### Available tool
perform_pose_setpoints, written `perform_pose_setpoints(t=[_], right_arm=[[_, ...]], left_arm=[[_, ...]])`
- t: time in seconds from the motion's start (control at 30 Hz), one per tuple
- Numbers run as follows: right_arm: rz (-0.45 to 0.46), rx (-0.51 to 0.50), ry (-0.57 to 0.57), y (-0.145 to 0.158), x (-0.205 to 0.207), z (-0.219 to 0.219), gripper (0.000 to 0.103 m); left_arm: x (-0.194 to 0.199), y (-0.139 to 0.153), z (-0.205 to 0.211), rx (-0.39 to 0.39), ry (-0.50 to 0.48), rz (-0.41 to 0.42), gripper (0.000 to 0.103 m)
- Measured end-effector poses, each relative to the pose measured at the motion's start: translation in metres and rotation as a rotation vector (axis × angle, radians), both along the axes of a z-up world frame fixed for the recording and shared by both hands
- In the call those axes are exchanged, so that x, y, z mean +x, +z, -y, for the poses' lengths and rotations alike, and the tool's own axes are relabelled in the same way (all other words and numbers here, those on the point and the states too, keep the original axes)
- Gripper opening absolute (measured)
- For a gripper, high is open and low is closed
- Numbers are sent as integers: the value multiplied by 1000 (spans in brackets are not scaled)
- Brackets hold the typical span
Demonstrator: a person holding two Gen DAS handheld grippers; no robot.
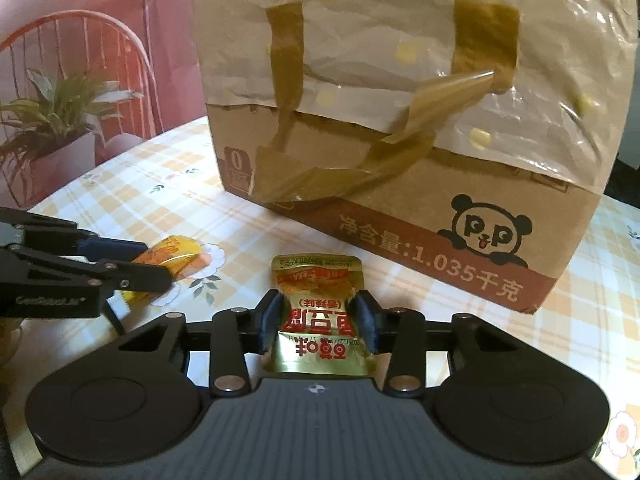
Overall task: Organize snacks
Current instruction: 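Lift both snacks and carry them over the lined box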
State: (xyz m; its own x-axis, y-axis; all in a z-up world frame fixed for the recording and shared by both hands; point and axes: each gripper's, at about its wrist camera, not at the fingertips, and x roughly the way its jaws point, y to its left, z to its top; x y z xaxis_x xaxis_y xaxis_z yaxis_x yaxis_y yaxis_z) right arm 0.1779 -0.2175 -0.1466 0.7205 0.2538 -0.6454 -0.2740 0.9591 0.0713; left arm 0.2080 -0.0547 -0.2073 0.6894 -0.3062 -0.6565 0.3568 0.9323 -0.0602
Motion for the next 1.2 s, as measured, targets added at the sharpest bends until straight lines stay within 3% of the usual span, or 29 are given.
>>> perform_pose_setpoints(t=[0.2,0.67,0.9,1.2], right_arm=[[78,24,0,4,-9,3,43],[127,47,23,14,-25,4,43],[207,63,77,40,-45,-1,43],[336,123,58,88,-52,6,43]], left_arm=[[-1,2,-4,-9,12,-13,35],[-11,26,-7,37,56,41,35],[-12,59,-11,30,84,115,35],[-6,114,-14,-3,116,225,35]])
